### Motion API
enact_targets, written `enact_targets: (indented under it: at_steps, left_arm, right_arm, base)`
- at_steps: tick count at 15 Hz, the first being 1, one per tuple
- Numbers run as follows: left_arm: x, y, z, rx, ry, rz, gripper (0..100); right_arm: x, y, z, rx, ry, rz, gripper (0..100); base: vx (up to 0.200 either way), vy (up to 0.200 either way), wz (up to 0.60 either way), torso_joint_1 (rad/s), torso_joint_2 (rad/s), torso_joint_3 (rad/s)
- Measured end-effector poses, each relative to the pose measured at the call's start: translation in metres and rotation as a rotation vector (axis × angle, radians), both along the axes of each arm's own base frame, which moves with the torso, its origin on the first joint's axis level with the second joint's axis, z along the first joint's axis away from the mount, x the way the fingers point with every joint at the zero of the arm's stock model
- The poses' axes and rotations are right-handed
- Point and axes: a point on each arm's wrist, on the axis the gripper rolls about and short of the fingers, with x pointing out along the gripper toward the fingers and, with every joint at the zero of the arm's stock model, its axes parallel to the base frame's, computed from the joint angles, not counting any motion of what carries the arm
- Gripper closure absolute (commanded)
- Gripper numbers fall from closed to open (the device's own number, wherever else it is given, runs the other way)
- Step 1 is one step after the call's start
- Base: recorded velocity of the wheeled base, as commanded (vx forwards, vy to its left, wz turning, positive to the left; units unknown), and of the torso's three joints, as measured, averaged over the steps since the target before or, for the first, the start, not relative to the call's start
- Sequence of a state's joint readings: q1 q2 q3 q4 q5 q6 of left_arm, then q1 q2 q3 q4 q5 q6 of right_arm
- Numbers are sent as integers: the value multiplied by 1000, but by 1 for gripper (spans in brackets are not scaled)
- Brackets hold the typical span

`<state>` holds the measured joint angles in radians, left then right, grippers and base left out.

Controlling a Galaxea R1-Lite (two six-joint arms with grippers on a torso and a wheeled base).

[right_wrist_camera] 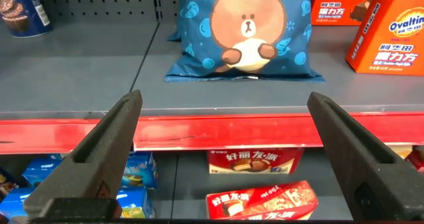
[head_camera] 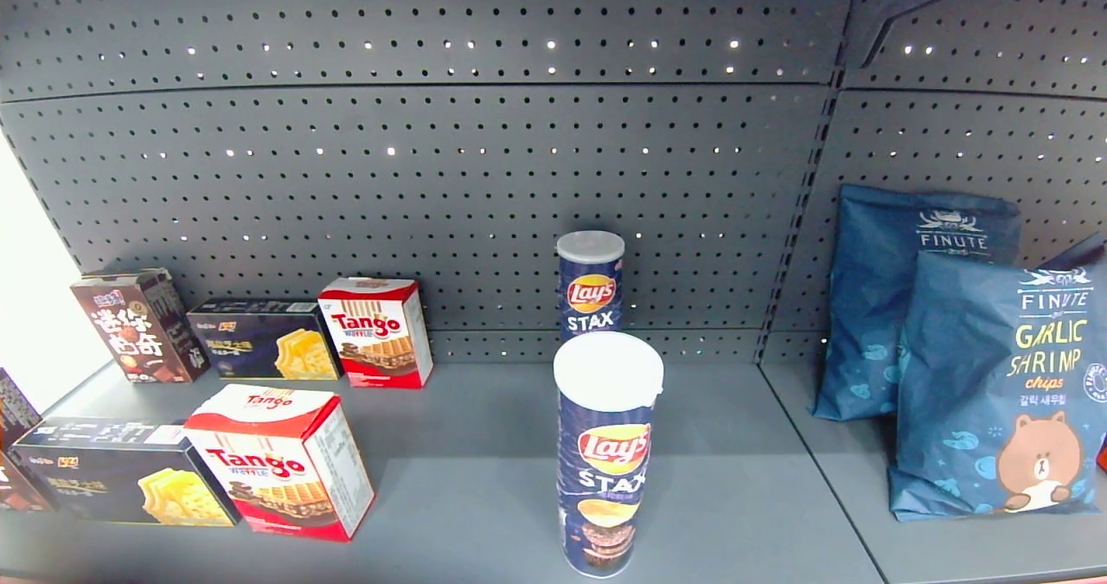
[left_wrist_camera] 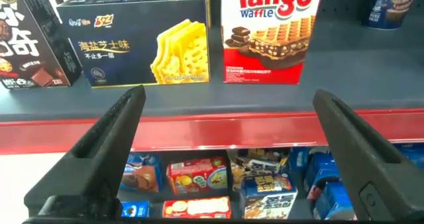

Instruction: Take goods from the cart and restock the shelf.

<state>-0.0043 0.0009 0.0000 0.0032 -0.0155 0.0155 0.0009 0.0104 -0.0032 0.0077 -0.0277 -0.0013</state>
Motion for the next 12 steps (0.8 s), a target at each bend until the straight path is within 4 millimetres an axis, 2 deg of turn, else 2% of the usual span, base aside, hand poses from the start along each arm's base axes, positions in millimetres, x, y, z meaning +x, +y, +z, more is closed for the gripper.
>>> enact_targets:
  at_steps: [12]
  left_arm:
    - [0, 0, 0, -2, -1, -8, 0]
  right_arm:
    - [0, 0, 0, 1, 0, 10, 0]
  base:
    - [0, 0, 0, 0, 0, 0]
